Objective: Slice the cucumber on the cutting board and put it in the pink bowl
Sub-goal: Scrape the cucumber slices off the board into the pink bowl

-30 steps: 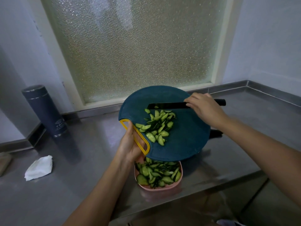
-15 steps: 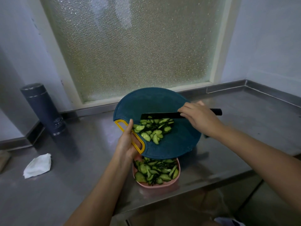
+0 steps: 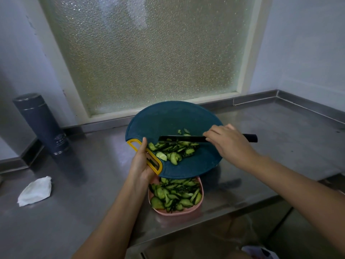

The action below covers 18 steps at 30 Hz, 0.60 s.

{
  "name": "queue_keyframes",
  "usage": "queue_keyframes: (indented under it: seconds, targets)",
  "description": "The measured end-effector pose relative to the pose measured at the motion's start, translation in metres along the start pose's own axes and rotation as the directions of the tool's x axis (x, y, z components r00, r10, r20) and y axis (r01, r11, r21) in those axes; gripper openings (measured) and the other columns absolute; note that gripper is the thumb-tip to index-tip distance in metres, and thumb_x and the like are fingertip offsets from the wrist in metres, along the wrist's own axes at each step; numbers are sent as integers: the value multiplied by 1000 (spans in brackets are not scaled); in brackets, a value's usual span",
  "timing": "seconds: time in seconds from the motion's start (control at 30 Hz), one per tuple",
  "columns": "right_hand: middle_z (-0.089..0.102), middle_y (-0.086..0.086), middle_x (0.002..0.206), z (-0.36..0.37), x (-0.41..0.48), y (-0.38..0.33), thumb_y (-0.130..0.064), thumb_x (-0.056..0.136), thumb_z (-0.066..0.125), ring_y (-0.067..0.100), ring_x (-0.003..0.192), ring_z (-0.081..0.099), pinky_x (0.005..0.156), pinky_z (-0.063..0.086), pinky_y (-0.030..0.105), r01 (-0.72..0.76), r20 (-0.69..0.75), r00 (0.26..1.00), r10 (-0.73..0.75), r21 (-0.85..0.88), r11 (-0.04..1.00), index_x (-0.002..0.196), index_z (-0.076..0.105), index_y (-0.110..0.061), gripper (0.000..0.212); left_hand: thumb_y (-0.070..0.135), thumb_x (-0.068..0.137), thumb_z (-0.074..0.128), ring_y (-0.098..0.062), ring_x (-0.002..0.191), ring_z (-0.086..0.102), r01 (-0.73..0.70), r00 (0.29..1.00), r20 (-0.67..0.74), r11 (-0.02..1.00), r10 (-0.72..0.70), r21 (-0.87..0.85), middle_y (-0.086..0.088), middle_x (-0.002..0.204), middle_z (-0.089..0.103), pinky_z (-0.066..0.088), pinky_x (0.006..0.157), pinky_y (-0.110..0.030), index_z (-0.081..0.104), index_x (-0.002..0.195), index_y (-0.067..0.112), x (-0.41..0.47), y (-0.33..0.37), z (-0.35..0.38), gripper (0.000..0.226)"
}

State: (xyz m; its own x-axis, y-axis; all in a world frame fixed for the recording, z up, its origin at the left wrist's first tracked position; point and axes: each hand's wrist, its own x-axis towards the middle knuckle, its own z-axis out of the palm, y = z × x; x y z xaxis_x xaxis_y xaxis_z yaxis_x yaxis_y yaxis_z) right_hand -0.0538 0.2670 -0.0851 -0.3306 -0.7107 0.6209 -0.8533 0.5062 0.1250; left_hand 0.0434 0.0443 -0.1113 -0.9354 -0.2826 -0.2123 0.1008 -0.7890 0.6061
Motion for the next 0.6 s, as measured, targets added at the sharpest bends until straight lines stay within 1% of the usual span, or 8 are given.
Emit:
queue_keyframes:
  seconds: [0.13, 0.23, 0.33, 0.4, 0.47, 0.53, 0.6]
  targets:
    - [63, 8, 81, -4, 6, 8, -6, 88, 62, 30, 67, 61, 64, 42, 35, -141, -72, 988, 139, -19, 990, 93, 67, -7, 7, 38, 97, 40, -30, 80, 70, -15, 1000, 15, 1000, 15, -15, -16, 94, 71, 51, 71, -48, 59, 113, 7, 0, -2, 0, 39]
    - [63, 9, 83, -7, 4, 18, -7, 90, 60, 32, 72, 61, 66, 35, 34, -243, -70, 968, 240, -53, 969, 95, 66, -7, 8, 38, 97, 40, -30, 80, 71, -10, 999, 37, 999, 12, -38, -17, 94, 71, 58, 61, -45, 60, 111, 7, 0, -3, 0, 39]
    - [62, 10, 82, -10, -4, 27, -7, 90, 60, 34, 69, 60, 66, 37, 36, -313, -57, 949, 309, -89, 946, 96, 66, -6, 8, 38, 97, 39, -31, 80, 71, 3, 998, 60, 1000, -1, -31, -18, 94, 71, 58, 59, -45, 61, 109, 6, -1, -4, -1, 41]
    - [60, 10, 78, -13, -9, 32, -5, 89, 62, 34, 65, 59, 65, 37, 37, -317, -38, 949, 314, -109, 942, 94, 67, -6, 7, 39, 98, 37, -29, 79, 71, 9, 998, 65, 1000, -8, -4, -17, 93, 72, 58, 63, -44, 61, 106, 7, -2, -4, 0, 41]
    - [59, 9, 75, -18, -13, 36, -5, 88, 63, 32, 63, 58, 65, 34, 35, -300, -8, 953, 302, -130, 945, 91, 66, -7, 6, 39, 98, 37, -29, 78, 71, 8, 998, 58, 1000, -9, 19, -16, 94, 72, 52, 70, -47, 62, 105, 7, -2, -5, 2, 41]
    - [58, 7, 74, -24, -16, 40, -7, 89, 61, 30, 63, 56, 65, 32, 35, -285, 32, 956, 293, -152, 946, 90, 65, -10, 5, 39, 98, 37, -29, 78, 71, 5, 999, 47, 1000, -6, 18, -16, 99, 71, 48, 73, -45, 62, 105, 7, -3, -5, 3, 40]
    - [58, 5, 75, -30, -20, 43, -10, 90, 60, 29, 62, 55, 66, 30, 34, -272, 66, 956, 285, -158, 949, 88, 65, -11, 5, 38, 98, 38, -29, 79, 71, -1, 999, 41, 1000, 1, 13, -16, 95, 71, 48, 73, -45, 62, 106, 7, -3, -4, 3, 40]
